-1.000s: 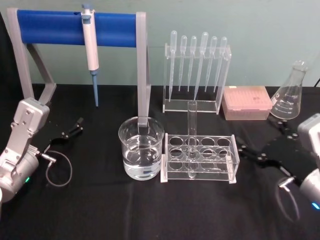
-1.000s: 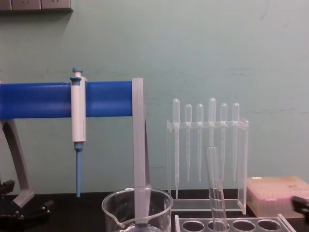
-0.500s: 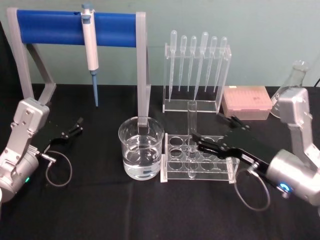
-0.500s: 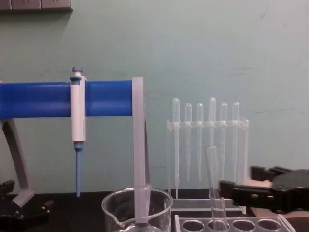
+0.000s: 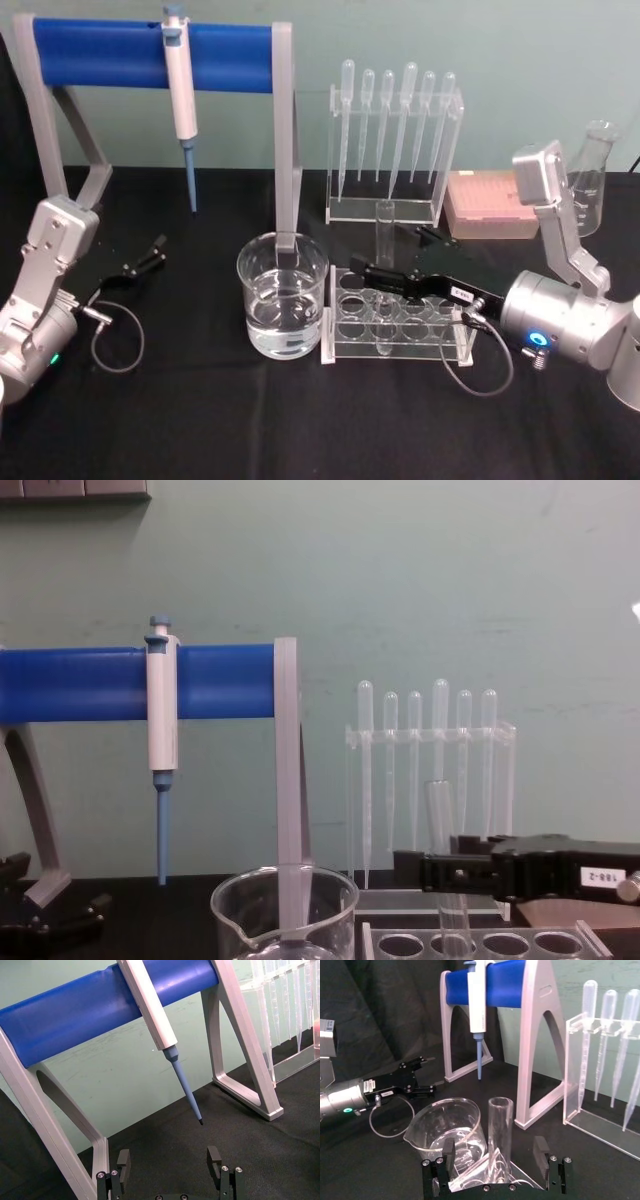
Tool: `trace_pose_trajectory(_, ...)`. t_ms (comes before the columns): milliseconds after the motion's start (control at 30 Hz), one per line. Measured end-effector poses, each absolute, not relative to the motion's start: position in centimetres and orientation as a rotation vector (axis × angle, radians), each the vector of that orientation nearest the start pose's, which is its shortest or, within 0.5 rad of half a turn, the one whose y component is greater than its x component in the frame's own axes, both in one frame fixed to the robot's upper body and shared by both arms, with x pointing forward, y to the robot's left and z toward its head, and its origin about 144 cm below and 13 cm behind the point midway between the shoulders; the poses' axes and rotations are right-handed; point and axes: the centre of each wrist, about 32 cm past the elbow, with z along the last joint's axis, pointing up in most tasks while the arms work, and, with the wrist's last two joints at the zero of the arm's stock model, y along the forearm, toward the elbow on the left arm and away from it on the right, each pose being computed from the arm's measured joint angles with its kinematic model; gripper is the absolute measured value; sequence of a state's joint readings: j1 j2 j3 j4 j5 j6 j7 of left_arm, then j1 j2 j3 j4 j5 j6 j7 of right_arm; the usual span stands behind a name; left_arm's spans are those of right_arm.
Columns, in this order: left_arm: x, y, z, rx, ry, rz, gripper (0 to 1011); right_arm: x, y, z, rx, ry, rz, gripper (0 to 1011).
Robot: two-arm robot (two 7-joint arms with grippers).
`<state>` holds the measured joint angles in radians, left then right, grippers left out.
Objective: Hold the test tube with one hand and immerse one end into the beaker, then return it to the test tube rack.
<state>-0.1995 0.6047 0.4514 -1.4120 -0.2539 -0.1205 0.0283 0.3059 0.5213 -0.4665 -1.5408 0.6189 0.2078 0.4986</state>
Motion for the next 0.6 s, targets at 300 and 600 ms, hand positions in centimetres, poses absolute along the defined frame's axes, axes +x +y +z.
trace_pose_trajectory(300, 48.86, 30.97, 113.98, 0.304, -0.285, 1.248, 1000, 51.51, -24.97, 120.73, -0.127, 0.133, -0.678, 798)
trace_pose_trajectory(600, 48.86, 30.97, 113.98, 0.304, -0.285, 1.248, 1000, 51.51, -24.80, 120.86, -0.131, 0.132, -0.690, 547)
